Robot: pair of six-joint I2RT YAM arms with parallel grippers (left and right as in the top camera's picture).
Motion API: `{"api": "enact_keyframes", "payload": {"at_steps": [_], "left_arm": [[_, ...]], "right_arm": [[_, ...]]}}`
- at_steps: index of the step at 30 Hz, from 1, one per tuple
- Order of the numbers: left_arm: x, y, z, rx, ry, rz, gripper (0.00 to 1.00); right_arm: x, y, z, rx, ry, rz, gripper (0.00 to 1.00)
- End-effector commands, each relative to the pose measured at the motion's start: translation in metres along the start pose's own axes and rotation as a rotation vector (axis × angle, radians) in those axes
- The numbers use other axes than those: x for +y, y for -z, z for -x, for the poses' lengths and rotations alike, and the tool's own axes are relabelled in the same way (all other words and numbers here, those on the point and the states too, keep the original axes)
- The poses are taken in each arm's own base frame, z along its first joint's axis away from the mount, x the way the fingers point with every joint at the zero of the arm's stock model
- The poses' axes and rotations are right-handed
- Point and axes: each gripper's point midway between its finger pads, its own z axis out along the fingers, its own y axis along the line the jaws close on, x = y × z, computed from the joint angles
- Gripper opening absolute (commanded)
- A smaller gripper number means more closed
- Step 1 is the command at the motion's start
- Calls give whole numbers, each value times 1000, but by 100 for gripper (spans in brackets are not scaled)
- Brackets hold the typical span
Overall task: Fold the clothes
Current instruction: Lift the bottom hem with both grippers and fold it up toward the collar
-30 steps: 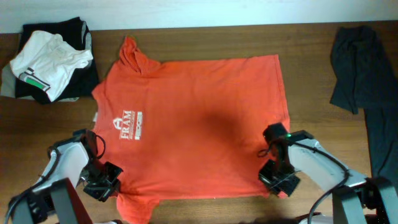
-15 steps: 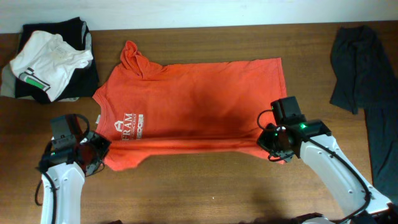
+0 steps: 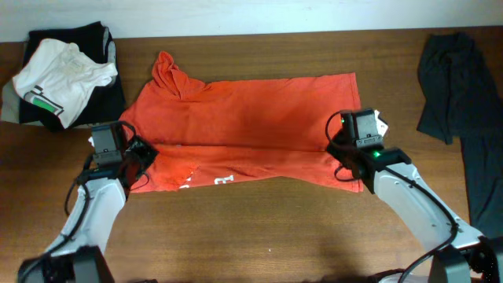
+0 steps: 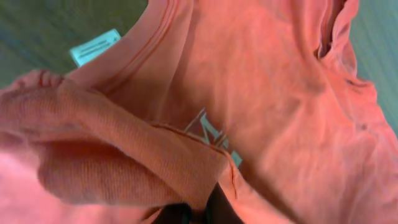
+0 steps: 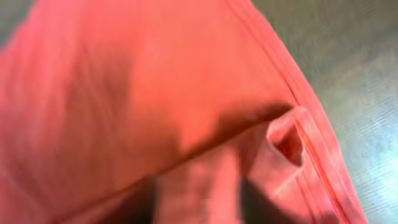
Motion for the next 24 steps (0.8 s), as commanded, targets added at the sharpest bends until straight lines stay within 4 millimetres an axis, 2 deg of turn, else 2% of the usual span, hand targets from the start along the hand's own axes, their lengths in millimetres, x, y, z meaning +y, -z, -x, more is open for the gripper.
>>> {"api": "enact_keyframes", "payload": {"at_steps": [1, 2, 3, 4, 5, 8, 9, 10, 12, 13, 14, 15, 16, 17, 18, 24], "left_arm": [[1, -13, 7, -23, -17, 12, 16], [2, -15, 6, -19, -17, 15, 22], [2, -15, 6, -17, -32, 17, 35], [0, -14, 8, -23, -72, 8, 59], [-2, -12, 9, -27, -109, 4, 99], [-5, 4, 11, -20, -177, 11, 99], [-3, 14, 6, 7, -197, 30, 99], [0, 22, 1, 37, -199, 51, 99], [14, 32, -15, 110, -200, 110, 99], [21, 33, -24, 151, -222, 134, 99], [26, 32, -28, 176, -237, 151, 99], [29, 29, -32, 194, -251, 161, 98], [32, 26, -34, 207, -253, 168, 95], [34, 22, -36, 219, -250, 176, 91], [37, 17, -38, 233, -248, 185, 80], [58, -6, -50, 300, -247, 263, 48]], "right_arm": [[0, -5, 17, -63, 71, -15, 100], [-3, -5, 21, -63, 82, -21, 98], [-7, -3, 22, -43, 79, -29, 99], [-9, -2, 21, -19, 83, -26, 99], [-10, 3, 21, 26, 74, -20, 99], [-3, 20, 17, 145, 122, 41, 99], [-1, 27, 11, 203, 146, 63, 99], [-1, 32, 1, 261, 147, 70, 89], [-6, 35, -21, 350, 149, 62, 59], [-10, 33, -30, 375, 169, 45, 49], [-12, 30, -34, 382, 192, 41, 44], [-14, 25, -39, 392, 208, 35, 34], [-15, 20, -42, 402, 208, 30, 22], [-16, 15, -45, 415, 205, 24, 17], [-17, 10, -47, 426, 203, 15, 11], [-37, -22, -73, 547, 194, -75, 4]]}}
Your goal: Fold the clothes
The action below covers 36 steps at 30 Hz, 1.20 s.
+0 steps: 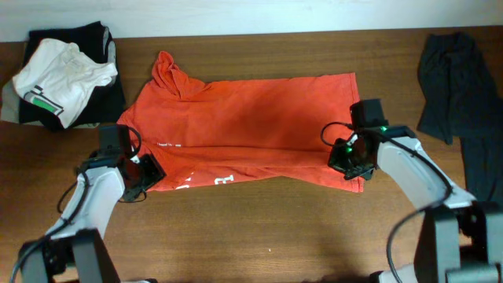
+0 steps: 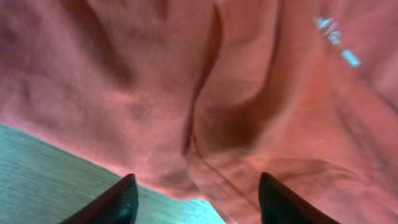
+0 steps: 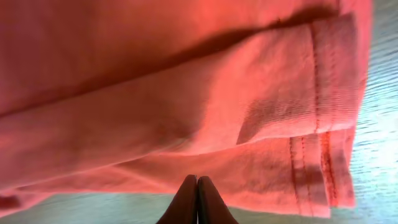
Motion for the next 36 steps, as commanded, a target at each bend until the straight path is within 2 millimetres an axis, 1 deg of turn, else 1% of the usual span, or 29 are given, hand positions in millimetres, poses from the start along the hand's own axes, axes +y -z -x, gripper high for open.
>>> {"api": "enact_keyframes", "payload": {"at_steps": [1, 2, 3, 5, 8, 11, 12, 14, 15, 18, 20, 23, 25, 27, 28, 29, 30, 32, 33, 34, 36], "left_arm": [[6, -11, 2, 14, -12, 42, 44], [8, -14, 0, 25, -11, 52, 42], [10, -15, -1, 29, -10, 62, 41], [15, -18, -2, 35, -10, 91, 33], [29, -21, -4, 51, 5, 144, 26], [45, -21, -3, 57, 41, 184, 16], [57, -20, -1, 54, 76, 217, 13], [73, -17, 0, 55, 122, 250, 11], [79, -16, -1, 63, 143, 254, 9], [94, -13, -3, 81, 206, 270, 2], [102, -11, -4, 89, 234, 277, 1], [106, -6, -1, 95, 252, 286, 1], [103, 3, 7, 92, 255, 284, 1], [98, 15, 17, 89, 255, 275, 1], [94, 22, 23, 85, 256, 260, 1], [85, 33, 31, 76, 254, 226, 1], [79, 39, 35, 65, 248, 204, 1], [52, 53, 46, 17, 131, 104, 1], [31, 57, 49, -4, 19, 28, 1], [17, 57, 48, -6, -52, -10, 1], [4, 53, 42, 11, -122, -21, 1]], "right_arm": [[-9, -26, -14, 92, -5, -41, 4], [-13, -34, -17, 117, -10, -56, 4], [-14, -37, -19, 128, -12, -62, 4], [-18, -44, -22, 153, -17, -76, 4], [-23, -48, -24, 164, -27, -101, 4], [-39, -45, -24, 152, -123, -184, 4], [-49, -43, -24, 143, -157, -229, 4], [-66, -39, -23, 136, -217, -288, 4], [-68, -38, -22, 137, -226, -289, 4], [-80, -35, -19, 133, -243, -312, 4], [-91, -31, -16, 120, -260, -347, 4], [-99, -24, -14, 109, -279, -362, 4], [-100, -15, -9, 86, -277, -375, 4], [-97, -5, -4, 65, -269, -370, 4], [-94, -2, 0, 56, -245, -356, 4], [-89, 0, 3, 56, -210, -335, 4], [-87, 0, 4, 56, -196, -327, 4], [-87, 0, 6, 51, -196, -323, 4], [-85, 0, 7, 48, -196, -316, 4], [-84, -1, 8, 46, -197, -305, 4], [-80, -2, 9, 45, -199, -283, 4]]}}
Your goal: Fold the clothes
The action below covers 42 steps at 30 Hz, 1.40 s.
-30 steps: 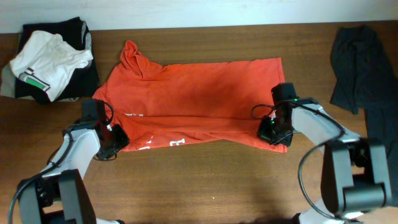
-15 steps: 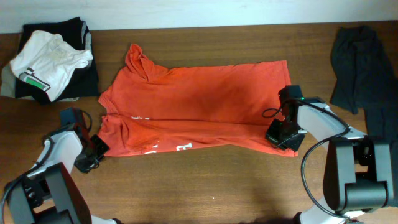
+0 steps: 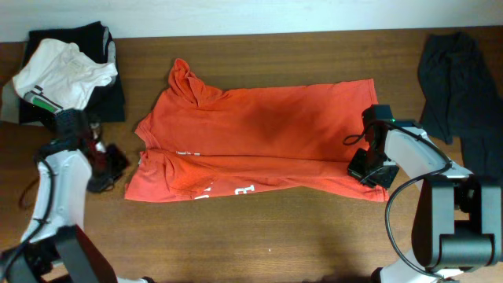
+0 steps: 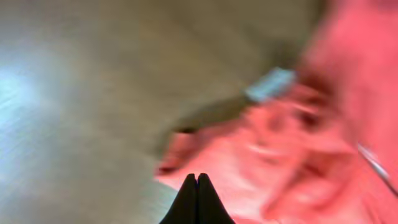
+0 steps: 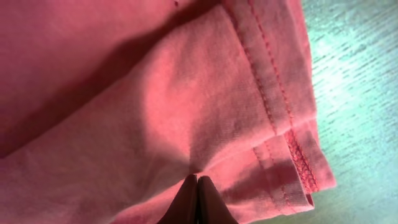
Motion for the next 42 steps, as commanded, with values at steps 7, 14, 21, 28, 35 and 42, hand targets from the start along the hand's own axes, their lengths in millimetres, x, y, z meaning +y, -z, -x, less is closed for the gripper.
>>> {"api": "enact_keyframes", "payload": {"at_steps": [7, 14, 21, 28, 35, 42], "left_arm": [[-60, -30, -27, 102, -281, -92, 1], [-57, -65, -38, 193, -303, -74, 1], [-56, -79, -40, 215, -320, -64, 1], [-14, -111, -54, 305, -192, 153, 0], [60, -89, -52, 351, 61, 388, 1], [79, -60, -29, 287, 164, 390, 0]], "right_arm": [[7, 10, 8, -33, 1, 52, 4], [7, 10, 9, -34, 8, 52, 4], [7, 10, 9, -33, 8, 52, 4], [5, 10, 5, -17, 8, 41, 4], [0, 10, 6, -29, 9, 14, 4], [-2, 10, 3, -16, 11, 5, 4]]}}
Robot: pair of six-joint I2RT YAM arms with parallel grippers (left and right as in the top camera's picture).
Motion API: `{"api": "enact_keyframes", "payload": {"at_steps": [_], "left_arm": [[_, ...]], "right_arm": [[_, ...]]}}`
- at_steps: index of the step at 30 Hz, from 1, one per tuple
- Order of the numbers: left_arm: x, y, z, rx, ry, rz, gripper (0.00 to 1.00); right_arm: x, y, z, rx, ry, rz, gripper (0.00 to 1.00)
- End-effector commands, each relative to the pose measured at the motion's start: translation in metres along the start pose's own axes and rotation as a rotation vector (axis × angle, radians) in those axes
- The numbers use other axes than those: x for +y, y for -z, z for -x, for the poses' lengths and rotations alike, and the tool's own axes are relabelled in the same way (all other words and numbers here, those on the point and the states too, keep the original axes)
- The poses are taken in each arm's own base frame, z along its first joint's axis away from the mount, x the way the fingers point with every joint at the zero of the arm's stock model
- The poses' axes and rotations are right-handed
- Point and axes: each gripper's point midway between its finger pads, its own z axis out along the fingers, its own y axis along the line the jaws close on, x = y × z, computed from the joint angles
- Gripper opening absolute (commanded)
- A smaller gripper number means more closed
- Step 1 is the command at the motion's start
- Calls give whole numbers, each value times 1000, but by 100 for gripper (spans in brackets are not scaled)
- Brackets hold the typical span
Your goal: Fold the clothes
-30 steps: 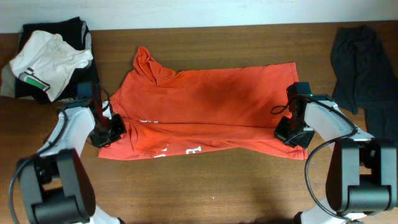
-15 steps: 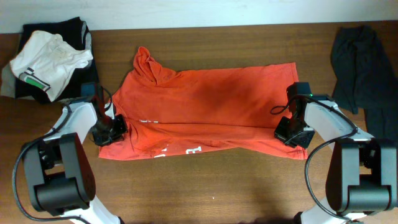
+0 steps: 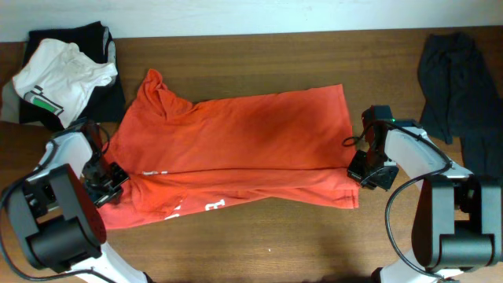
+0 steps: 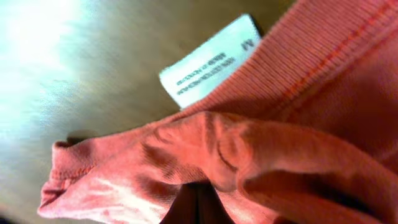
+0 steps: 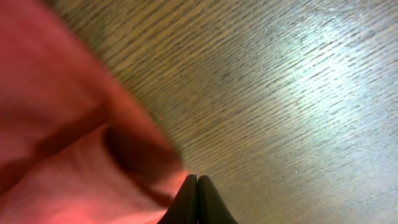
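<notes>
An orange shirt (image 3: 236,141) lies spread across the middle of the wooden table (image 3: 259,244), with white lettering near its front fold. My left gripper (image 3: 106,187) is at the shirt's left edge. In the left wrist view the left gripper (image 4: 198,190) is shut with bunched orange cloth (image 4: 261,149) over its tips, next to a white label (image 4: 211,59). My right gripper (image 3: 363,174) sits at the shirt's right hem. In the right wrist view the right gripper (image 5: 198,182) is shut, touching the edge of the cloth (image 5: 56,155) over bare wood.
A pile of white and black clothes (image 3: 63,75) lies at the back left corner. A dark garment (image 3: 456,86) hangs over the table's right side. Both arms reach in from the front edge.
The shirt now lies further left and slightly turned, its right hem drawn back from my right gripper. My left gripper, then shut over bare wood beside the shirt, is now in the shirt's left edge.
Both grippers held the front fold of the shirt at its two ends. Then the left stood open over the cloth and the right shut. Later the shirt lay further right with the left gripper off it. Now the shirt lies further left.
</notes>
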Motion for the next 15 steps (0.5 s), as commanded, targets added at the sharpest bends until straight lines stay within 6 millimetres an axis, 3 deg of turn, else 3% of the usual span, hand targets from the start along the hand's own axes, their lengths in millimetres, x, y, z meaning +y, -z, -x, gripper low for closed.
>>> {"api": "enact_keyframes", "payload": {"at_steps": [1, 5, 9, 10, 11, 12, 13, 14, 15], "left_arm": [[19, 5, 6, -42, 52, 61, 1], [20, 27, 12, -113, 52, 27, 0], [23, 60, 13, -186, 48, -6, 1], [22, 68, 12, -199, 45, -15, 4], [18, 77, 10, -214, 38, -43, 12], [11, 83, 6, -219, 27, -85, 22], [-1, 88, 1, -213, 1, -144, 28], [-16, 92, -6, -197, -50, -212, 50], [-29, 94, -16, -169, -92, -257, 99]], "right_arm": [[1, 10, 12, -58, -10, 14, 4], [8, 17, 23, -96, 7, 38, 4], [18, 54, 27, -135, 60, 111, 4], [27, 64, 25, -136, 114, 169, 11], [41, 74, 19, -122, 180, 255, 44], [48, 77, 14, -107, 203, 301, 66], [54, 79, 10, -88, 214, 340, 82], [56, 78, 8, -76, 215, 351, 85], [55, 78, 8, -74, 214, 349, 85]]}}
